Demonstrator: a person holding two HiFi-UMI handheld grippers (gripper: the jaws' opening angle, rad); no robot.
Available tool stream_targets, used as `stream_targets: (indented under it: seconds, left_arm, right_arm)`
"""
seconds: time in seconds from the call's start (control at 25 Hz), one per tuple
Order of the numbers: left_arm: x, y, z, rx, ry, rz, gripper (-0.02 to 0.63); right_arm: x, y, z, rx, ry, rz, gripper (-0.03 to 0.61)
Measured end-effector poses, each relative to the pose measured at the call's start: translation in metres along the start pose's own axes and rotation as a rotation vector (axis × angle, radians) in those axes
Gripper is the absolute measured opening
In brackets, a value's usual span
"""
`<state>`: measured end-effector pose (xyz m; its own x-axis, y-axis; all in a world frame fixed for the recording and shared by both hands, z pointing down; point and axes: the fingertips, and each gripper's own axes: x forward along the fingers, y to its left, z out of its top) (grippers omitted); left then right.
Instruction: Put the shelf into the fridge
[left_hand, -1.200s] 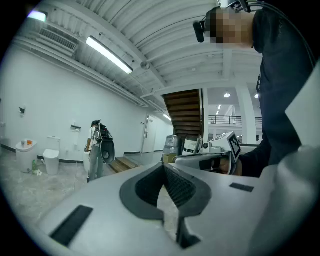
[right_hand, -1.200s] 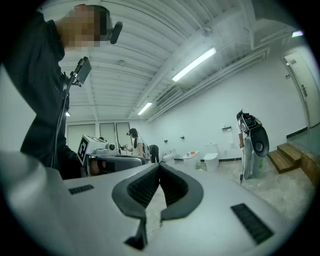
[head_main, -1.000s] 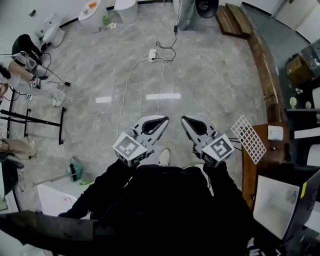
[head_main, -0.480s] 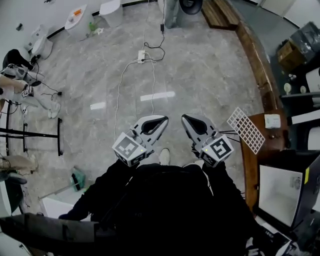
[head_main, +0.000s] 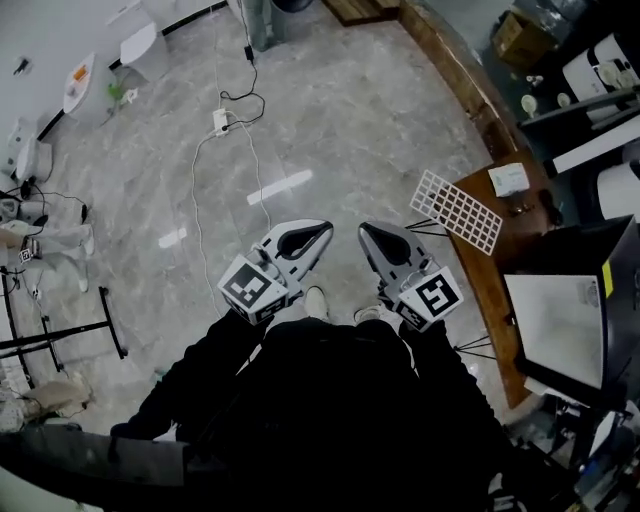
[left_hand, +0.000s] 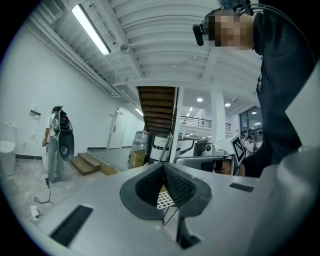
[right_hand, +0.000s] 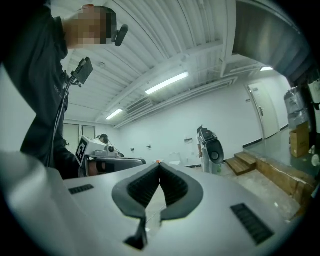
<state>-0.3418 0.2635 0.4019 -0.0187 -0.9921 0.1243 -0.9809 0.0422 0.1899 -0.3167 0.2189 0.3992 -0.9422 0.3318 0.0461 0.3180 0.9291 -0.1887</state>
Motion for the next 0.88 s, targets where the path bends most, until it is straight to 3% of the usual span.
stream_targets:
  seconds: [0.56,0.88]
  left_arm:
    - [0.202,-0.129,-0.004,0.062,0.048,-0.308,0.008]
    - [0.294,-0.181,-0.028,0.078,0.058,-0.334,0.006]
  right_arm:
    - [-0.191,-0.144,0.014,0.015,-0.049,-0.301,0.007]
    - [-0.279,-0.211,-0.001,0.046,-0.046,-0.374,0.008]
